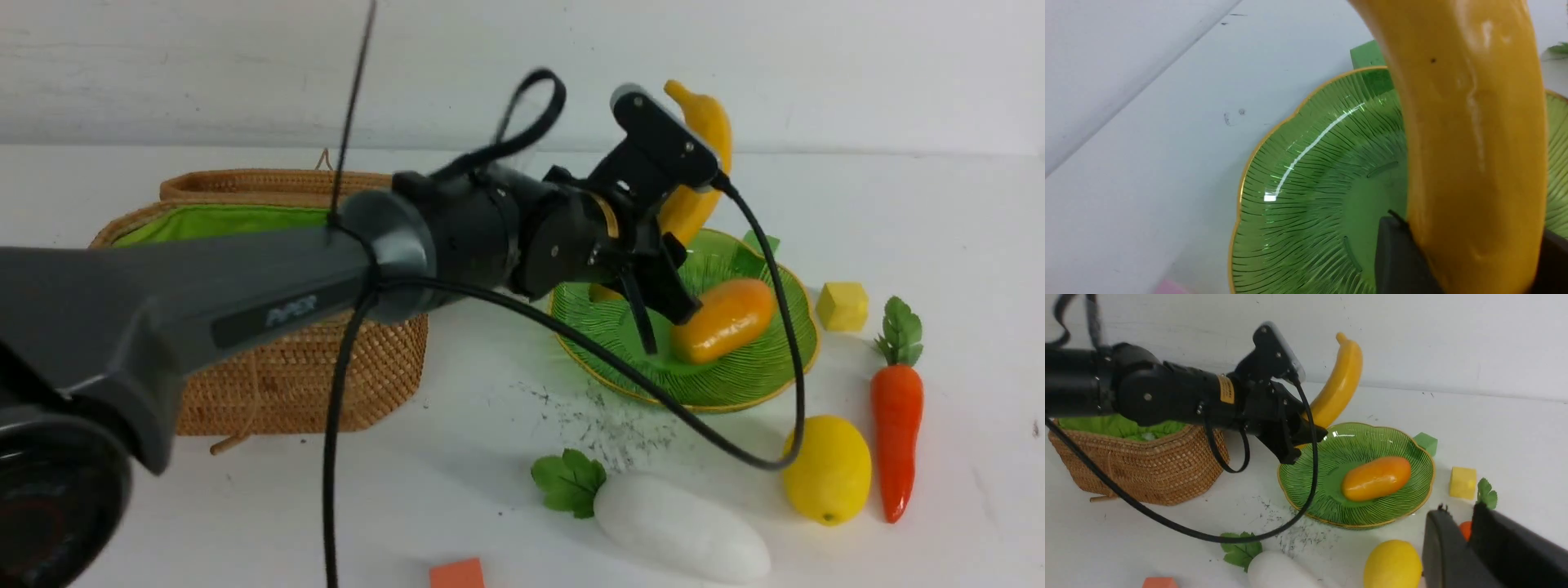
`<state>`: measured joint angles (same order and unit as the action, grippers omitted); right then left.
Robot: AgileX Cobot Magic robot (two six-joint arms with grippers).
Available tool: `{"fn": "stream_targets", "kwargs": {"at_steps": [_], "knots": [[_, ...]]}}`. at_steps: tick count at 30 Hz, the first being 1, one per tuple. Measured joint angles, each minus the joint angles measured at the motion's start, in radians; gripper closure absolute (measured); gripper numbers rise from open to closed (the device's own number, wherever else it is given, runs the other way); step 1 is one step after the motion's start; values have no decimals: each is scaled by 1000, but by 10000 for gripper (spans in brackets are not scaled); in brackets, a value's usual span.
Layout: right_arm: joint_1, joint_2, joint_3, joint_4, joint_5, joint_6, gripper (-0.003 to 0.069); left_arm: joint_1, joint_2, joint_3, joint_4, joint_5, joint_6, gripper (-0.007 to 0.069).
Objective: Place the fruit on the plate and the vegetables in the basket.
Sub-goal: Use the left arm to grab a banana and put it into the right plate, then take a daikon with your left arm and place it on the basket on the left.
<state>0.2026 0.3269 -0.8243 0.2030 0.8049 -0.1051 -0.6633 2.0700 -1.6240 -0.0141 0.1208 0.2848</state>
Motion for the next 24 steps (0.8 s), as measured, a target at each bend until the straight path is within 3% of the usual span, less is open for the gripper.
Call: {"fn": "stream_targets", "kwargs": {"at_steps": [3,11,15,18,21,24], "knots": [[0,0,0,0,19,0,545,0,49,0,0,-25,1,299],[0,0,0,15,68,0,541,0,62,0,-1,-8,1,-13],[0,0,0,15,72,0,541,-2,3,1,-9,77,1,-35],[0,5,-1,15,83,0,541,-10,-80,1,-31,172,-17,8],[0,56,-19,16,157,0,541,-29,-246,1,-72,357,-124,175],[0,148,-47,17,239,-29,541,-32,-396,1,-89,496,-232,400]]}}
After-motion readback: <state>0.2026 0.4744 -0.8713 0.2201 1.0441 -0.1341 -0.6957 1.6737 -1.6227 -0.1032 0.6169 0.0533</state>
